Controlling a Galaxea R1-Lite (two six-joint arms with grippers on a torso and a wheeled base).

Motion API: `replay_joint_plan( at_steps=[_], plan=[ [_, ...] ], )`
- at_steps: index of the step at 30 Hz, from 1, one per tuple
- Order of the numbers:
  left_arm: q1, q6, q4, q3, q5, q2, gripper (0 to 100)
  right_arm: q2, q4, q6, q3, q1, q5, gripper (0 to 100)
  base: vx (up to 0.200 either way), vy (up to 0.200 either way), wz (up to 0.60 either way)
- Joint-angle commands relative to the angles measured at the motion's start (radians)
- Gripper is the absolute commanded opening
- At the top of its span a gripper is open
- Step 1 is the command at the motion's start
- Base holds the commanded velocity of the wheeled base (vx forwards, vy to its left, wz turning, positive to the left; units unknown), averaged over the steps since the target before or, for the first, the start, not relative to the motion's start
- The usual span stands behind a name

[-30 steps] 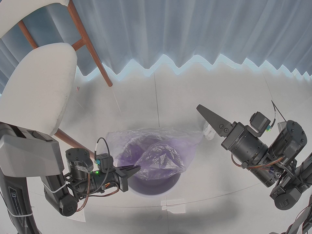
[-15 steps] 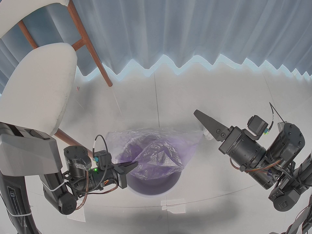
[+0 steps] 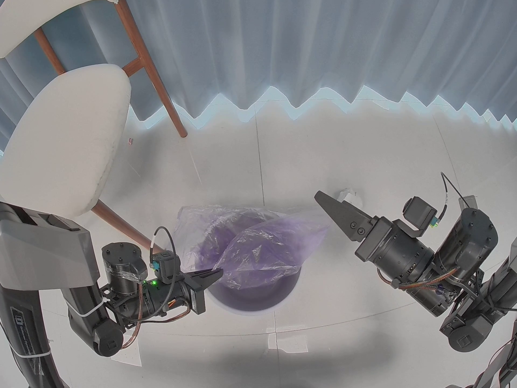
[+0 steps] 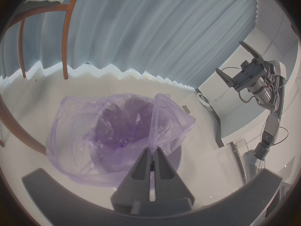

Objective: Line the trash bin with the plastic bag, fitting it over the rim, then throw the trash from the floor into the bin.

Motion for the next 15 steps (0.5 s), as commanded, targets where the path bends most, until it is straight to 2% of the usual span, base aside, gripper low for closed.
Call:
replay_joint_plan(
  at_steps=[1, 7, 10, 15],
  plan=[
    [-0.006, 0.001, -0.001, 0.017, 0.003, 0.006, 0, 0.008, -0.016, -0.002, -0.001, 0.0, 0.0, 100, 0.0, 0.0, 0.0],
    [-0.016, 0.075, -0.001, 0.054, 0.003, 0.03, 0, 0.008, -0.016, -0.002, -0.001, 0.0, 0.0, 100, 0.0, 0.0, 0.0],
    [-0.055, 0.132, -0.001, 0.106, -0.006, 0.033, 0, 0.008, -0.016, -0.002, -0.001, 0.0, 0.0, 100, 0.0, 0.0, 0.0],
    [-0.083, 0.162, -0.001, 0.155, -0.006, 0.058, 0, 0.014, -0.016, 0.001, 0.001, 0.0, 0.0, 100, 0.0, 0.0, 0.0]
  ],
)
